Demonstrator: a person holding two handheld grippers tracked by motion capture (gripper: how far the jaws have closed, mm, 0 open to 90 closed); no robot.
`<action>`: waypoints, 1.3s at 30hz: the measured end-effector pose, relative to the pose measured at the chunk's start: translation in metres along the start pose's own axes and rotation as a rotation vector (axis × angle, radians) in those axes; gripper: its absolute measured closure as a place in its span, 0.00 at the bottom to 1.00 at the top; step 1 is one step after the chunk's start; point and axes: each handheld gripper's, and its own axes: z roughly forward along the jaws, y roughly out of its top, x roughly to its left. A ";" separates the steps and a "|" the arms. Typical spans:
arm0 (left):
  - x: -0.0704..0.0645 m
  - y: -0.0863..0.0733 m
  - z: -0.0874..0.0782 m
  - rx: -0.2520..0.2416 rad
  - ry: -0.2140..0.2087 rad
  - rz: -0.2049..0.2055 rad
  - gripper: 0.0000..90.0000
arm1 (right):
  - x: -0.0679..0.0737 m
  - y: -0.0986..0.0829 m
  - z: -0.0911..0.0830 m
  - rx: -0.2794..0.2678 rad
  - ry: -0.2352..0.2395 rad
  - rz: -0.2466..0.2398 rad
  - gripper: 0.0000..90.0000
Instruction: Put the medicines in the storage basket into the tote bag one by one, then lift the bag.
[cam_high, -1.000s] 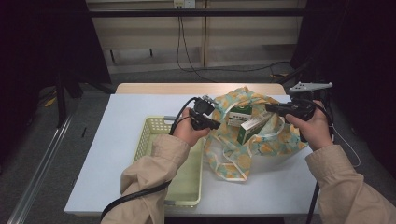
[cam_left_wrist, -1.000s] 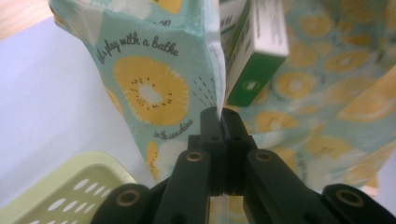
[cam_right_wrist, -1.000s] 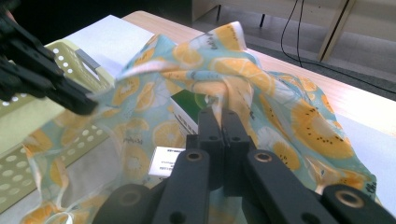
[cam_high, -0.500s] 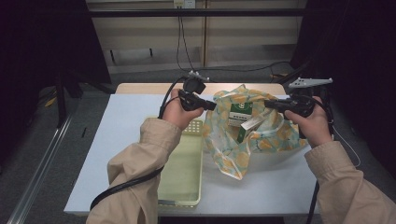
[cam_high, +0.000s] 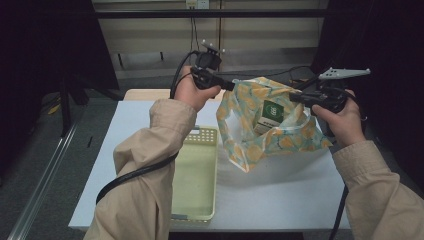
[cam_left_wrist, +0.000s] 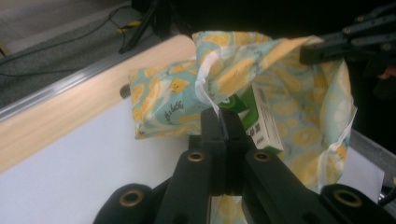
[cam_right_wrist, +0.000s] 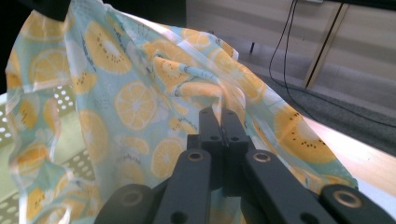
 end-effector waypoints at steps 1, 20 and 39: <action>0.000 0.005 -0.003 -0.006 0.003 0.001 1.00 | 0.000 0.003 -0.002 -0.004 0.003 0.000 1.00; 0.012 0.043 -0.036 -0.058 0.067 0.002 1.00 | 0.006 0.038 -0.010 -0.103 0.048 0.032 1.00; 0.034 0.023 -0.060 -0.077 0.090 -0.049 1.00 | 0.045 0.048 0.011 -0.101 0.120 -0.005 1.00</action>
